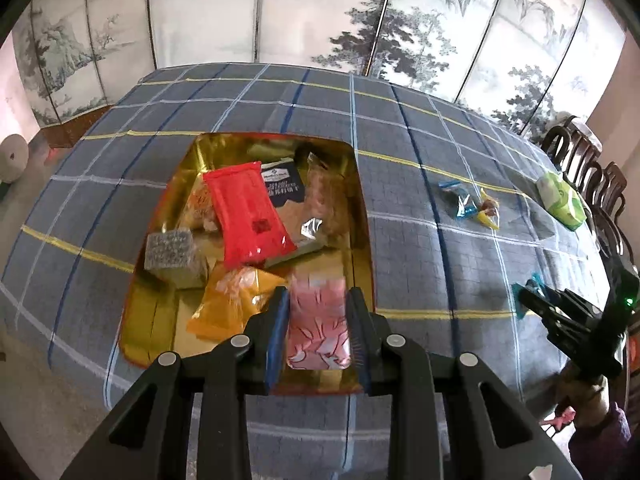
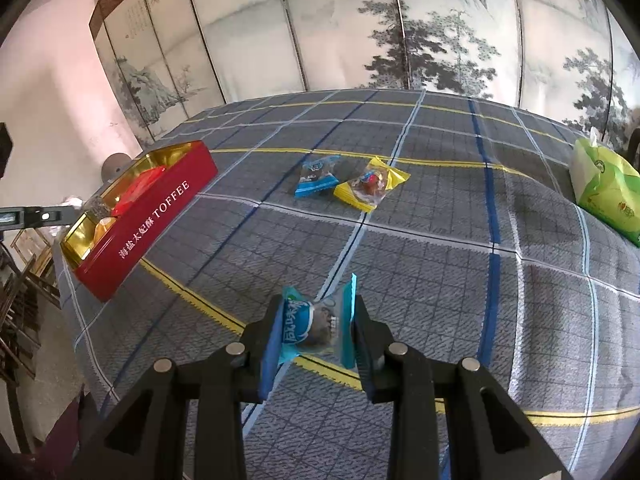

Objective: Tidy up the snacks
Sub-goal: 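Lower the pink candy into the gold tin and open the left gripper, then carry the teal candy over the gold tin and open the right gripper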

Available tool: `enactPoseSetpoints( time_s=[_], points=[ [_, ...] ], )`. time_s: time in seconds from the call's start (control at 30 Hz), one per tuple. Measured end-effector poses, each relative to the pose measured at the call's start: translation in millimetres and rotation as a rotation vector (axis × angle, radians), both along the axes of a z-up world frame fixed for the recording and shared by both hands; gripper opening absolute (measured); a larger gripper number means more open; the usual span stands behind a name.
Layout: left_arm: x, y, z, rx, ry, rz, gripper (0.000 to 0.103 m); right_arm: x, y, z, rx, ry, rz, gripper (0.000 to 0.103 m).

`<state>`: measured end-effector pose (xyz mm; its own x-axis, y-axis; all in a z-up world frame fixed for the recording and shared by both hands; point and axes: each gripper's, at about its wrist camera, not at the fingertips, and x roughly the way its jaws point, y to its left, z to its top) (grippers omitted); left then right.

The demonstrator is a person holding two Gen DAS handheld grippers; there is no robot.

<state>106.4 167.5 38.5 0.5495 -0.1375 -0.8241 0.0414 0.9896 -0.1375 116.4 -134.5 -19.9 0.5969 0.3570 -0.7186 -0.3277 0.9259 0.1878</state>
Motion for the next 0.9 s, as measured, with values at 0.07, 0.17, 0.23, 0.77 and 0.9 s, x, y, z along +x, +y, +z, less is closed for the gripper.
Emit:
enactPoseSetpoints(
  time_s=[0.07, 0.17, 0.23, 0.77, 0.9],
  points=[
    [5.6, 0.3, -1.4, 0.003, -0.004, 0.000, 0.026, 0.2, -0.1, -0.1, 0.003, 0.001, -0.001, 0.032],
    [12.4, 0.7, -4.5, 0.008, 0.000, 0.007, 0.026, -0.1, 0.1, -0.3, 0.003, 0.002, -0.003, 0.032],
    [11.8, 3.6, -3.5, -0.015, 0.001, 0.019, 0.025, -0.2, -0.4, -0.1, 0.003, 0.002, -0.002, 0.032],
    [-81.6, -25.1, 12.5, 0.166, -0.125, 0.035, 0.059, 1.2, -1.9, -1.1, 0.016, 0.009, -0.017, 0.032],
    [-87.6, -30.8, 12.6, 0.200, -0.127, 0.038, 0.062, -0.4, 0.3, -1.2, 0.004, 0.000, -0.014, 0.032]
  ],
)
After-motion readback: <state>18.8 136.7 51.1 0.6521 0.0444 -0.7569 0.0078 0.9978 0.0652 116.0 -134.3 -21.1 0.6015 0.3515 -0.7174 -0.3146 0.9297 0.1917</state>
